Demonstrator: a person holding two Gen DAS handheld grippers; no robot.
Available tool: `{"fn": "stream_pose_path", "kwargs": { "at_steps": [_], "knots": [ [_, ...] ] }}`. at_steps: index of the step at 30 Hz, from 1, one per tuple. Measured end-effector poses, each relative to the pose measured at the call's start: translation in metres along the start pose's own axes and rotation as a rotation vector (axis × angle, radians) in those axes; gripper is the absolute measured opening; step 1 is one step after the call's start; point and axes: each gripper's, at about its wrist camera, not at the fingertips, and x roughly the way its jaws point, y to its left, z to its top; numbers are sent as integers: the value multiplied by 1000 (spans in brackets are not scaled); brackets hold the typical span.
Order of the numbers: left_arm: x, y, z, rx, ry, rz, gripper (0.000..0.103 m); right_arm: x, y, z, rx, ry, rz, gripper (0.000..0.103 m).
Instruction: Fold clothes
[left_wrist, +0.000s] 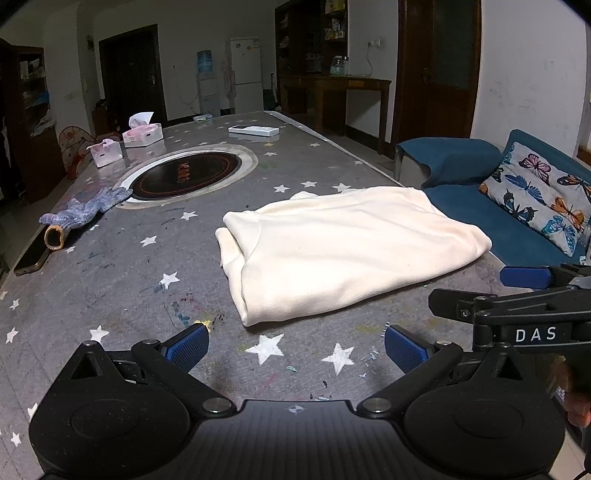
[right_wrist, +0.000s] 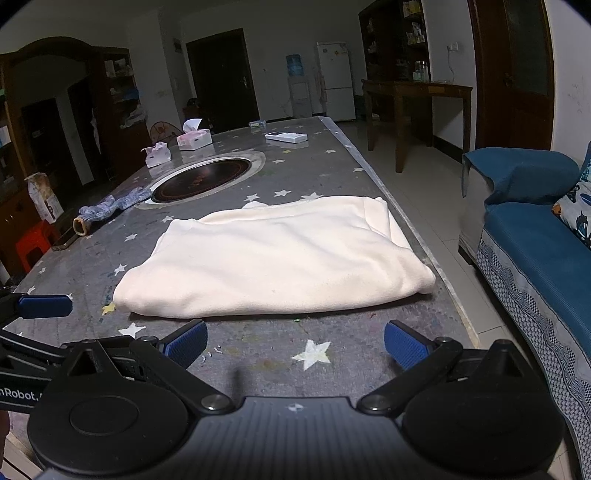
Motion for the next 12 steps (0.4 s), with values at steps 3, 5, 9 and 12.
{"fn": "stream_pose_path", "kwargs": {
  "at_steps": [3, 5, 9, 12],
  "knots": [
    [0, 0, 0, -2, 0, 2, 103, 0, 0, 0, 1, 0, 0, 103],
    [1, 1, 0, -4, 0, 2, 103, 1, -1, 0, 1, 1, 0, 103],
    [2, 1, 0, -6, 2, 4, 103, 1, -1, -1, 0, 2, -1, 103],
    [2, 2, 1, -8, 5, 1, 103, 1, -1, -1, -1, 1, -1, 103]
  ]
}}
